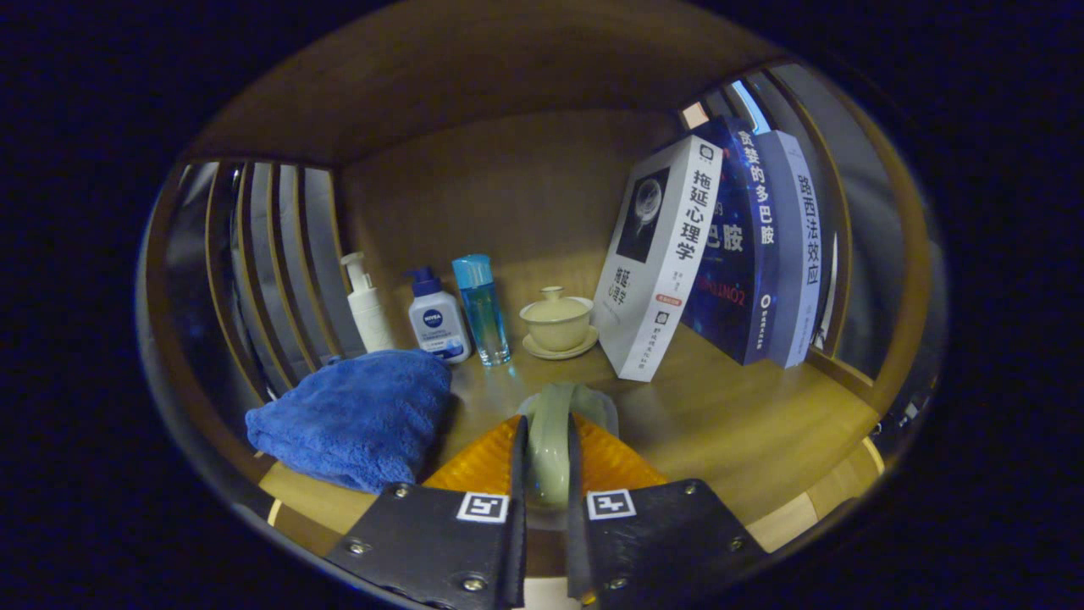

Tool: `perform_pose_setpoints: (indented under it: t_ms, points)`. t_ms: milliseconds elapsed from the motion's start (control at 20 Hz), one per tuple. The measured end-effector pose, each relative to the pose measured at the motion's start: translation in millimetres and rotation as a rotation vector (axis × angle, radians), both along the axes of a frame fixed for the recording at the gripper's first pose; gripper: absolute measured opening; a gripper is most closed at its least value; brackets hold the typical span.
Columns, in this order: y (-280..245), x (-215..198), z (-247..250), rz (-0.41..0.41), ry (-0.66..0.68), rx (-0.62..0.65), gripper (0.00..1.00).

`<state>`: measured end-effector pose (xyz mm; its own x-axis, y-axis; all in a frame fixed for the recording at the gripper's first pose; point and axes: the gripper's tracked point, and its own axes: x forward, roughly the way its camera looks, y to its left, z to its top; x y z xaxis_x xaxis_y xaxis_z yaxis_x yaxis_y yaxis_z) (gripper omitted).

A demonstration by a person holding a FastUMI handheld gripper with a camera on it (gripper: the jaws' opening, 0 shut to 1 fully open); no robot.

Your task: Pull open the drawer, take out the items inside it, and place them on the countertop above the cabinet.

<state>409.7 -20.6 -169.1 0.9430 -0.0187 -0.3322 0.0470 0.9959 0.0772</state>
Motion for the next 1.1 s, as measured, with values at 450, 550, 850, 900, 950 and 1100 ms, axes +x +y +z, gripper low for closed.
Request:
perform_pose_setpoints:
  t_ms: [450, 550, 850, 900, 950, 1100]
  points:
    - [-15.5, -42.8, 6.0, -0.045, 0.017, 0.004, 1.00]
    - [-16.7, -58.4, 13.7, -0.038, -0.012, -0.022, 1.00]
    - [-10.9, -128.7, 48.3, 0.023, -0.091, -0.045, 1.00]
    - [-10.3, -141.6, 56.7, 0.030, -0.110, -0.033, 1.00]
    - [-11.0, -156.6, 63.5, 0.033, -0.120, -0.030, 1.00]
    - [-7.7, -201.9, 85.4, 0.054, -0.168, 0.009, 1.00]
